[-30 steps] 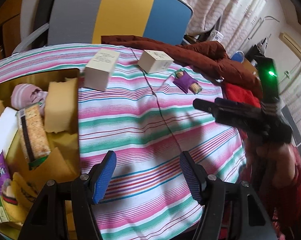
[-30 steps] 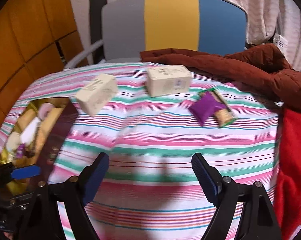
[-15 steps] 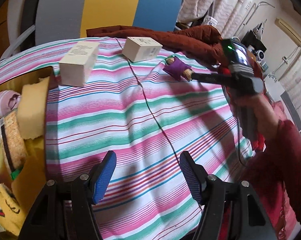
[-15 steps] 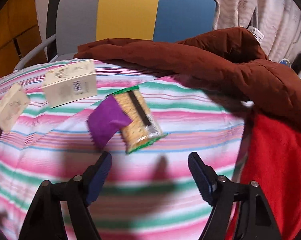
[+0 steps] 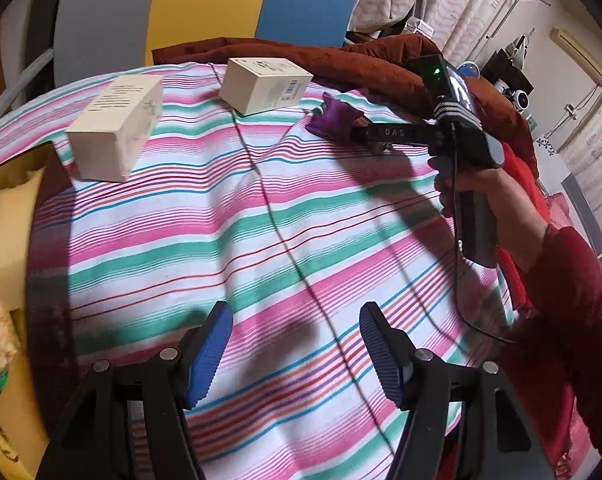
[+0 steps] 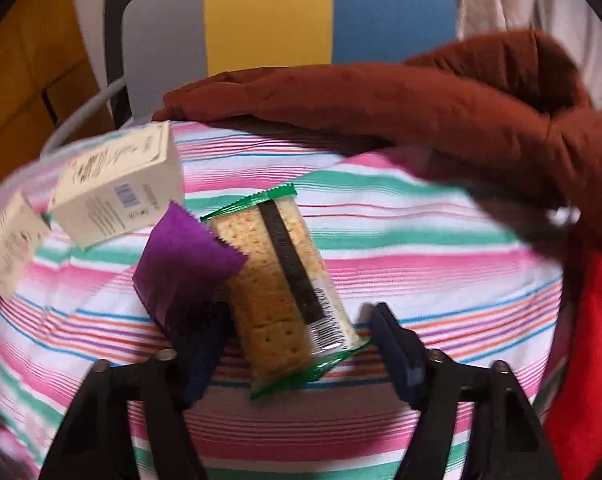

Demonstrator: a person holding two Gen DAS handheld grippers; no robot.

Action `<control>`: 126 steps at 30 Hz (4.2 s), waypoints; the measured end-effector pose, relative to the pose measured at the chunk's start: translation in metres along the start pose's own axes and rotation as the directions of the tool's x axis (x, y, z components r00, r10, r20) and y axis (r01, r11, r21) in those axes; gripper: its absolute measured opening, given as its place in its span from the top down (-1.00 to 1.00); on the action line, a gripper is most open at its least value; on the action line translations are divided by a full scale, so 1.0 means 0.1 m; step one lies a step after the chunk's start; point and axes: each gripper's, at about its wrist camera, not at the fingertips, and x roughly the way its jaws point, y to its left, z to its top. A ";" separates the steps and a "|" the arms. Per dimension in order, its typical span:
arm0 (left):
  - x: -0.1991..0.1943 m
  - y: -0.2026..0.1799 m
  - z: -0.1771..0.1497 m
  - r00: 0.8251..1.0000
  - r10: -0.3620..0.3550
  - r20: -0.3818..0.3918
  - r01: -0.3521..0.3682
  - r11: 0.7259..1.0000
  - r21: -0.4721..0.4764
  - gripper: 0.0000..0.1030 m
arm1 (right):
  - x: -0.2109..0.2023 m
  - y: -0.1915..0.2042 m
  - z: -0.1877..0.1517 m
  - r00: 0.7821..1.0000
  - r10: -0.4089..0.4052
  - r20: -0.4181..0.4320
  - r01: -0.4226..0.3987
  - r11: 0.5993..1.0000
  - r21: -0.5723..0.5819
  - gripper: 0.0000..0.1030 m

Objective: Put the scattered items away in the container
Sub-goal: 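Grasp the green-edged cracker packet with the right tool while the left tool grasps the purple packet, then carry the cracker packet and purple packet in both tools over the tray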

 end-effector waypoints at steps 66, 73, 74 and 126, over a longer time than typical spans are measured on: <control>1.09 -0.56 0.83 0.966 0.143 0.216 -0.199 0.943 0.268 0.06 | -0.29 -0.42 0.06 0.985 -0.144 -0.095 0.159 0.972 0.175 -0.01; 0.92 -0.45 0.60 0.962 0.142 0.232 -0.201 0.945 0.258 0.06 | -0.32 -0.33 0.08 0.982 -0.169 -0.086 0.180 0.974 0.135 -0.01; 0.89 -0.45 0.56 0.962 0.141 0.234 -0.202 0.944 0.261 0.06 | -0.33 -0.31 0.09 0.980 -0.179 -0.082 0.188 0.974 0.126 -0.01; -0.91 0.19 -0.76 0.935 -0.008 0.355 -0.043 0.990 0.137 0.06 | -1.46 1.56 -1.12 0.995 0.100 0.026 -0.103 0.990 0.100 -0.01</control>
